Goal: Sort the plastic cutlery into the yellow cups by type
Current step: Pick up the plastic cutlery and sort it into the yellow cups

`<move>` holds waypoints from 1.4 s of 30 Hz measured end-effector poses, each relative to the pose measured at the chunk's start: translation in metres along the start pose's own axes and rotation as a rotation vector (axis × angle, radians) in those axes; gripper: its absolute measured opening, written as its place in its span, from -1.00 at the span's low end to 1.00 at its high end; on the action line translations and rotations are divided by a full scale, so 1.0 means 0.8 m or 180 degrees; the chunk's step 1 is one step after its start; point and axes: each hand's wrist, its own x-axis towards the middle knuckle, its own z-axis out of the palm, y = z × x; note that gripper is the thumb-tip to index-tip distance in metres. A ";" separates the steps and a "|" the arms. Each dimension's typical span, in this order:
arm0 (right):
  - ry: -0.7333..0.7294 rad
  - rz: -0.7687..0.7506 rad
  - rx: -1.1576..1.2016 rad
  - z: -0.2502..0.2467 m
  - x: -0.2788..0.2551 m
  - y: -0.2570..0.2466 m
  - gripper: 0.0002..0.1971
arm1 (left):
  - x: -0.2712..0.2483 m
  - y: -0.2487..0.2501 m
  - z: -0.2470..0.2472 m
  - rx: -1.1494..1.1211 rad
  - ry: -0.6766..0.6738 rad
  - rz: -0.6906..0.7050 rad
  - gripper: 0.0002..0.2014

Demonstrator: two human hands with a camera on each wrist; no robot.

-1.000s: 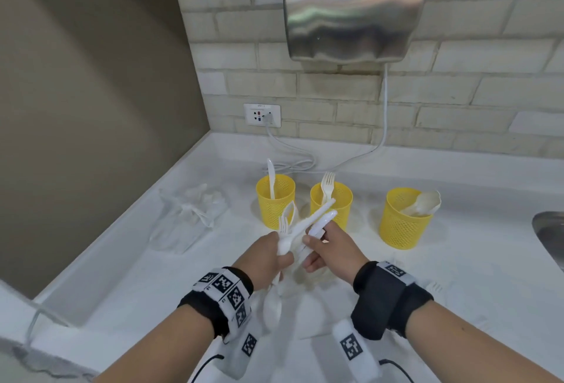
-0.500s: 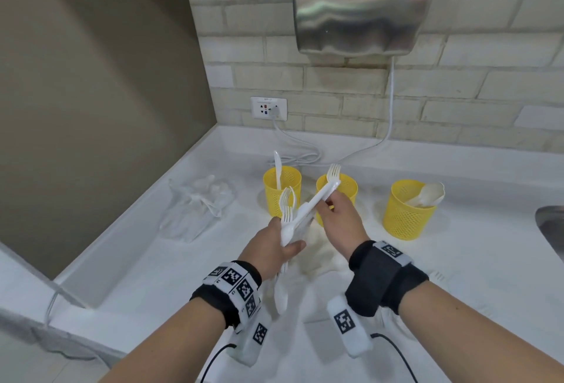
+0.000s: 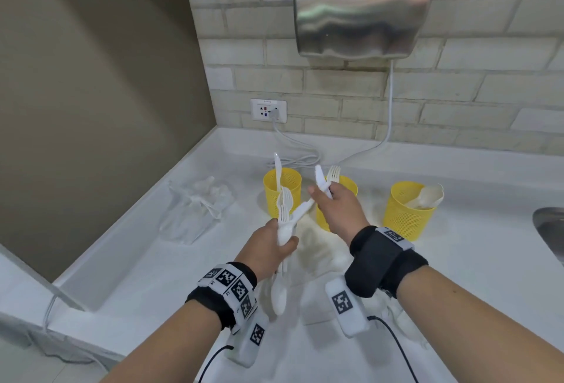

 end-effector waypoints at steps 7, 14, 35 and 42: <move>0.0733 -0.0295 0.0521 -0.019 0.000 -0.022 -0.80 | 0.005 -0.011 -0.010 -0.0760 0.0027 -0.0218 -0.83; 0.0061 -0.0059 0.0555 -0.010 -0.025 0.005 -0.88 | 0.020 -0.008 -0.023 -0.1054 0.0492 -0.0184 -0.84; -0.0167 -0.0186 0.0013 0.026 -0.001 -0.020 -0.81 | 0.017 -0.001 -0.020 -0.0639 0.0159 0.0161 -0.88; 0.0458 -0.0561 -0.0346 0.025 0.011 -0.036 -0.82 | 0.017 -0.003 -0.023 -0.0853 -0.0014 0.0188 -0.94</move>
